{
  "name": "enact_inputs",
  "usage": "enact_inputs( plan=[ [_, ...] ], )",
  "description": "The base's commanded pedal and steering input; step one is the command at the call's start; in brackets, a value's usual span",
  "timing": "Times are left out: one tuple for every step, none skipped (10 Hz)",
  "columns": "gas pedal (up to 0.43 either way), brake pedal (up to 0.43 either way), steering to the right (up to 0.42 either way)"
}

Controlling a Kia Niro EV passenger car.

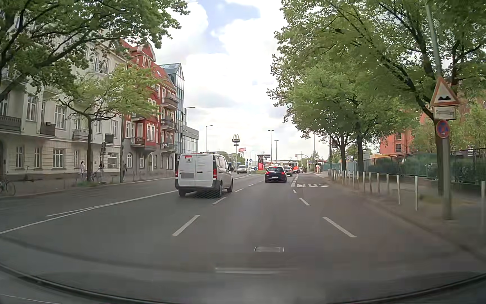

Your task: Follow the waypoints while adhering to traffic rules and regulations

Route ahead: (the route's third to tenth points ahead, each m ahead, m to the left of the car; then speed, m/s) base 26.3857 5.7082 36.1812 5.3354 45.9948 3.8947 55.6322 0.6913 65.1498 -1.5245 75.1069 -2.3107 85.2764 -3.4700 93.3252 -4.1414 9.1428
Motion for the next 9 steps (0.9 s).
enact_inputs(
  plan=[
    [0.0,0.018,0.001],
    [0.0,0.018,0.003],
    [0.0,0.018,0.005],
    [0.0,0.018,0.005],
    [0.0,0.018,0.005],
    [0.0,0.018,0.006],
    [0.0,0.018,0.008],
    [0.0,0.018,0.009],
    [0.0,0.018,0.009]
  ],
)
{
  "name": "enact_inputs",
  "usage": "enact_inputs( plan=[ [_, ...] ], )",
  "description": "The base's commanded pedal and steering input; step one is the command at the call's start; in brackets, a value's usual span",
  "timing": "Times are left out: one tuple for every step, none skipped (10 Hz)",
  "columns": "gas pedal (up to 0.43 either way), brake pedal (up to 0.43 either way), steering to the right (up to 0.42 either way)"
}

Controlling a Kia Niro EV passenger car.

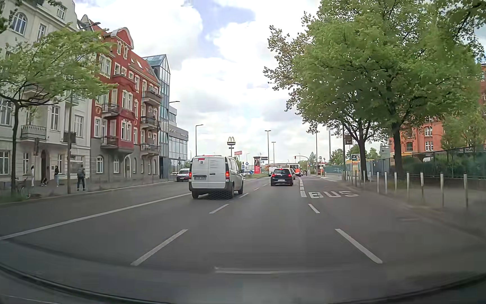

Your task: Follow the waypoints while adhering to traffic rules and regulations

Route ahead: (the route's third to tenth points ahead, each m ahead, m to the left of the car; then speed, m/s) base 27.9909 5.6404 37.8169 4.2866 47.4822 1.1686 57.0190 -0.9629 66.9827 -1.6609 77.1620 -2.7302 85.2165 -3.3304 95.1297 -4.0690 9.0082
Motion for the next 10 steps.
enact_inputs(
  plan=[
    [0.0,0.018,0.01],
    [0.0,0.018,0.011],
    [0.0,0.018,0.014],
    [0.0,0.018,0.02],
    [0.0,0.018,0.024],
    [0.0,0.018,0.024],
    [0.0,0.018,0.023],
    [0.0,0.018,0.023],
    [0.0,0.018,0.023],
    [0.0,0.018,0.022]
  ],
)
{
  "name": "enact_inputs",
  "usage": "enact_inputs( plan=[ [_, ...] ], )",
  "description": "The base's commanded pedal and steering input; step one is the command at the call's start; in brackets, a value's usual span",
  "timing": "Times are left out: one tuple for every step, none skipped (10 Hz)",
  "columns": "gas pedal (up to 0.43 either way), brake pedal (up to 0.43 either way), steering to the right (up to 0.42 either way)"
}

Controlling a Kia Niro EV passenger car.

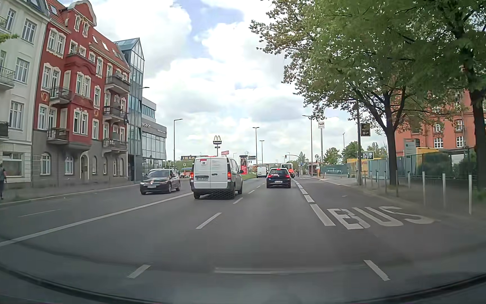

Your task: Follow the waypoints while adhering to traffic rules and regulations

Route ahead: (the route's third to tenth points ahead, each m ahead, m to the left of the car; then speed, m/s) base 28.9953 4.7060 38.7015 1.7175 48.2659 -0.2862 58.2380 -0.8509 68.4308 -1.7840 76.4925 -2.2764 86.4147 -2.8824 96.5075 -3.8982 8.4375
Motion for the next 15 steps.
enact_inputs(
  plan=[
    [0.0,0.067,0.021],
    [0.0,0.122,0.019],
    [0.0,0.201,0.019],
    [0.0,0.22,0.017],
    [0.0,0.22,0.015],
    [0.0,0.22,0.015],
    [0.0,0.22,0.015],
    [0.0,0.22,0.015],
    [0.0,0.22,0.016],
    [0.0,0.213,0.019],
    [0.0,0.213,0.019],
    [0.0,0.207,0.019],
    [0.0,0.189,0.019],
    [0.0,0.183,0.019],
    [0.0,0.159,0.019]
  ],
)
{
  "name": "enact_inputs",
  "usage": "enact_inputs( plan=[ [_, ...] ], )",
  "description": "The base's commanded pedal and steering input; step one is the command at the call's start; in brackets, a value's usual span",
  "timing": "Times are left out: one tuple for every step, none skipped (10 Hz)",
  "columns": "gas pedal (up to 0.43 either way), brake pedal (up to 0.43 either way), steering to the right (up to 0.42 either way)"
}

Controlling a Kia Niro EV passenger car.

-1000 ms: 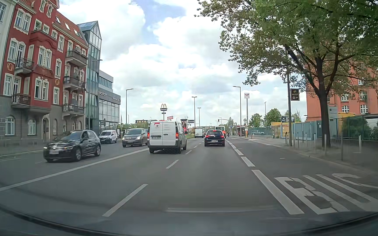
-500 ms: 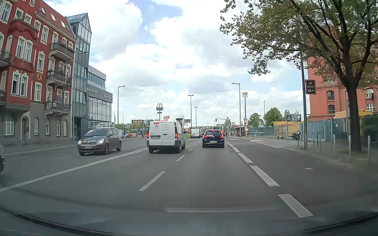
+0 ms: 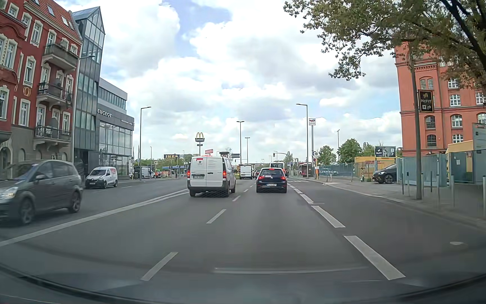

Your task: Follow the waypoints while adhering to traffic rules and regulations

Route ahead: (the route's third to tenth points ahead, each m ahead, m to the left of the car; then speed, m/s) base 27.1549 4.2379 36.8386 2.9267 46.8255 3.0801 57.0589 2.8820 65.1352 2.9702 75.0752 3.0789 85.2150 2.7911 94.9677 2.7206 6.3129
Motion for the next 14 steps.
enact_inputs(
  plan=[
    [0.0,0.152,0.019],
    [0.0,0.152,0.019],
    [0.0,0.177,0.019],
    [0.0,0.201,0.02],
    [0.0,0.207,0.019],
    [0.0,0.207,0.017],
    [0.0,0.226,0.013],
    [0.0,0.244,0.008],
    [0.0,0.256,0.004],
    [0.0,0.262,0.003],
    [0.0,0.268,0.003],
    [0.0,0.268,0.003],
    [0.0,0.268,0.003],
    [0.0,0.274,0.004]
  ],
)
